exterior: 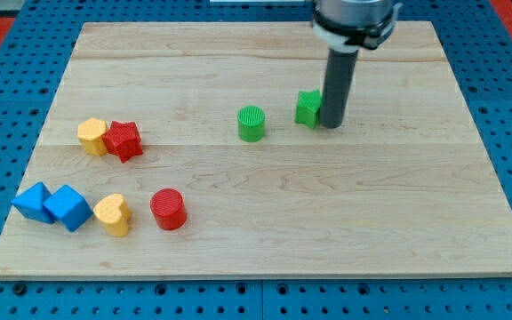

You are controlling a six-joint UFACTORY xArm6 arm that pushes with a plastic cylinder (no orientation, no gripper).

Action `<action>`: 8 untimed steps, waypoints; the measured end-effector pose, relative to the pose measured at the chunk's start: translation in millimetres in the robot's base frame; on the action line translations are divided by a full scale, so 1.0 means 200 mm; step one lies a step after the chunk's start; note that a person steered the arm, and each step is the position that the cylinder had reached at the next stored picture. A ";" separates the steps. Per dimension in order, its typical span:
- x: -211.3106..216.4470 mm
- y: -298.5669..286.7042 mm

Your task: Push the green star to the top left of the board

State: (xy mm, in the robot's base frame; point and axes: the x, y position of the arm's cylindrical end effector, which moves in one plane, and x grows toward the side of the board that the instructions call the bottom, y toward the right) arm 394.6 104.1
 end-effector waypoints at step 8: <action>-0.46 -0.67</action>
State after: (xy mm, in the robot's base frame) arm 302.1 -29.8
